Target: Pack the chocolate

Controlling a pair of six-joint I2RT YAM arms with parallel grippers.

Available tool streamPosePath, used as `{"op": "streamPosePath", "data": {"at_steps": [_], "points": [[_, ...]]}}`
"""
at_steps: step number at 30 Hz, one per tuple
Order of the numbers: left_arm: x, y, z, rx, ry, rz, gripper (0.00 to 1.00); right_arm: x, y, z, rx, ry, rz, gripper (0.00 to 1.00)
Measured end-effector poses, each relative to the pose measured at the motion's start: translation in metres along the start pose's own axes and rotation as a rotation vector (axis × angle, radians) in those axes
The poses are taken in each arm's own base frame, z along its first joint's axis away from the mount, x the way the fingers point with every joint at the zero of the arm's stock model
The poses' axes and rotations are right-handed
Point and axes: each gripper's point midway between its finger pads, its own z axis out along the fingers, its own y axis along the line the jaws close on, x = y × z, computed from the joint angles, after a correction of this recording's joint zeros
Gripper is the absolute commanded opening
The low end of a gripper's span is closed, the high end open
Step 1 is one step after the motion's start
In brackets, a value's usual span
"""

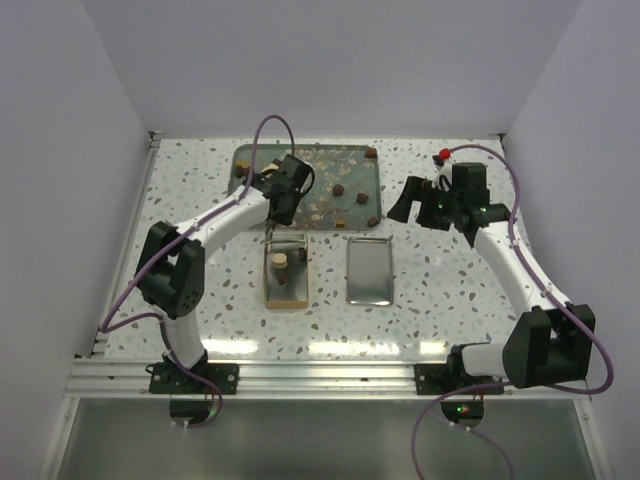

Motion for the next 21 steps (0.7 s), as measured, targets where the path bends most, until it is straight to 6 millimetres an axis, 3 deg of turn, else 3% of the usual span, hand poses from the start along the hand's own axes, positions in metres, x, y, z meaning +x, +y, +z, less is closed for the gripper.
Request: {"op": "streamPosePath", "data": {"at_steps": [10, 17, 21], "points": [[-0.004, 0.003, -0.010, 0.000, -0.008, -0.004, 0.30, 0.000, 0.000, 0.000, 0.000, 0.000, 0.000, 0.98], [-0.015, 0.017, -0.048, 0.008, -0.084, -0.034, 0.29, 0.000, 0.000, 0.000, 0.000, 0.000, 0.000, 0.98], [-0.012, 0.021, -0.065, 0.023, -0.102, -0.047, 0.29, 0.000, 0.000, 0.000, -0.001, 0.000, 0.000, 0.98]]}}
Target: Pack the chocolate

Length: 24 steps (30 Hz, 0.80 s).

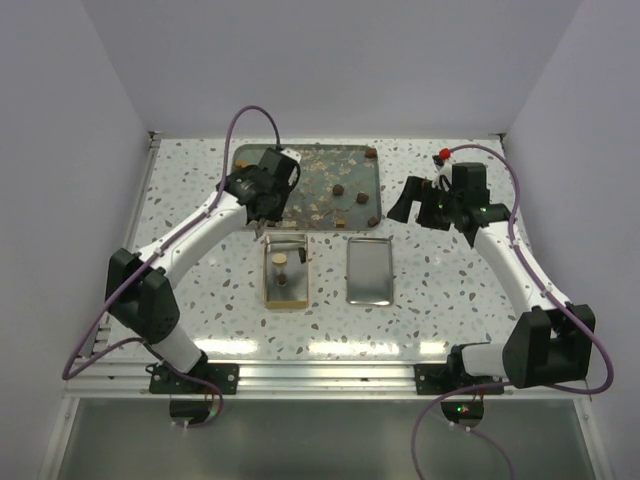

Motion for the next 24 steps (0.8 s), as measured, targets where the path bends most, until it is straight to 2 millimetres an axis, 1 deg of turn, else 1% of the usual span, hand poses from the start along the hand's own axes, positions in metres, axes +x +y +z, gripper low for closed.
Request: {"op": "streamPosePath", "data": {"at_steps": [3, 5, 8, 10, 12, 15, 18, 21, 24], "points": [[0.009, -0.001, -0.008, 0.009, 0.011, -0.001, 0.29, 0.000, 0.000, 0.000, 0.001, 0.001, 0.000, 0.98], [0.019, -0.004, -0.017, 0.026, 0.020, 0.001, 0.29, 0.000, 0.000, 0.000, 0.001, 0.001, 0.000, 0.98], [0.036, -0.010, -0.035, 0.064, 0.024, 0.000, 0.29, 0.001, 0.000, 0.000, 0.001, 0.003, 0.001, 0.97], [0.042, -0.012, -0.050, 0.089, 0.012, -0.006, 0.29, 0.002, -0.001, 0.000, 0.003, 0.006, 0.002, 0.98], [0.045, -0.012, -0.066, 0.109, -0.008, -0.017, 0.29, 0.002, -0.001, 0.000, 0.004, 0.009, 0.003, 0.98], [0.045, -0.011, -0.087, 0.140, -0.046, -0.036, 0.29, 0.003, -0.001, -0.001, 0.005, 0.012, 0.004, 0.98], [0.047, -0.010, -0.104, 0.165, -0.071, -0.057, 0.29, 0.002, 0.000, -0.001, 0.004, 0.011, 0.004, 0.98], [0.058, -0.016, -0.113, 0.192, -0.061, -0.058, 0.29, 0.001, 0.000, -0.002, 0.003, 0.008, 0.003, 0.97], [0.076, -0.024, -0.117, 0.214, -0.014, -0.036, 0.30, 0.001, 0.000, -0.002, 0.004, 0.009, 0.003, 0.98]]}}
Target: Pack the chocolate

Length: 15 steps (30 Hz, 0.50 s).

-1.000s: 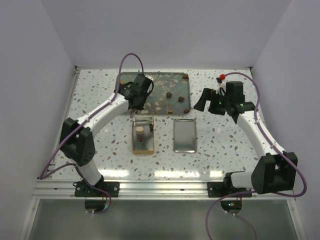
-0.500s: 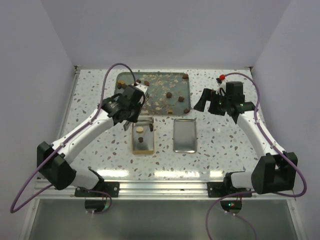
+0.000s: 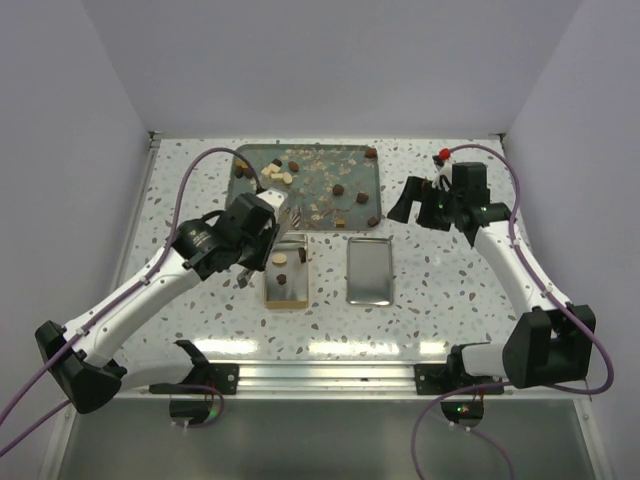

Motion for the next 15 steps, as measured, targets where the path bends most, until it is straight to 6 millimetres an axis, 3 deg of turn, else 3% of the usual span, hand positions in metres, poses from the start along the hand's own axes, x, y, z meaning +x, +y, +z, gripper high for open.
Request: {"op": "streamPosePath", "data": {"at_steps": [6, 15], "points": [[0.034, -0.005, -0.002, 0.002, 0.093, 0.020, 0.30, 0.000, 0.001, -0.002, 0.000, -0.002, 0.000, 0.98], [0.054, -0.003, -0.003, -0.019, 0.149, 0.015, 0.36, 0.000, 0.004, -0.011, -0.007, -0.022, -0.008, 0.97]]}}
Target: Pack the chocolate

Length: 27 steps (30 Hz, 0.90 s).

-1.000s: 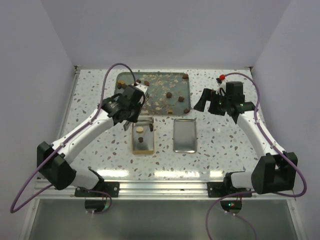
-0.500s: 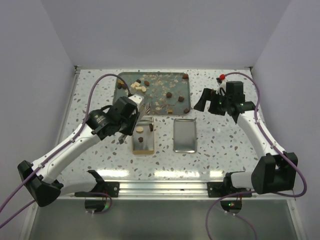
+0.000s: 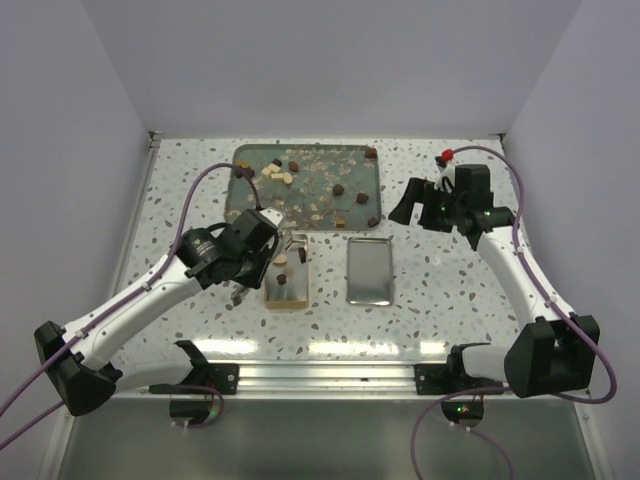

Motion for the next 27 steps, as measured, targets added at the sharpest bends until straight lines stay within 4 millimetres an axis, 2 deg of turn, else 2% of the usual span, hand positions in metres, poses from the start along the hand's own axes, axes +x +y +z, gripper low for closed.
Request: {"op": "streamPosePath", "data": {"at_steps": [12, 20, 24, 27], "points": [[0.000, 0.000, 0.000, -0.008, -0.002, 0.004, 0.39, 0.004, -0.001, 0.000, 0.004, 0.011, 0.004, 0.98], [0.000, 0.000, 0.004, -0.020, 0.014, 0.010, 0.38, 0.004, -0.001, 0.000, 0.004, 0.011, 0.004, 0.97], [-0.009, -0.001, 0.001, -0.027, 0.003, 0.008, 0.37, 0.004, -0.001, 0.000, 0.004, 0.011, 0.004, 0.97], [-0.029, -0.001, -0.010, -0.035, -0.030, 0.005, 0.38, 0.004, -0.002, 0.000, 0.004, 0.011, 0.004, 0.98]]}}
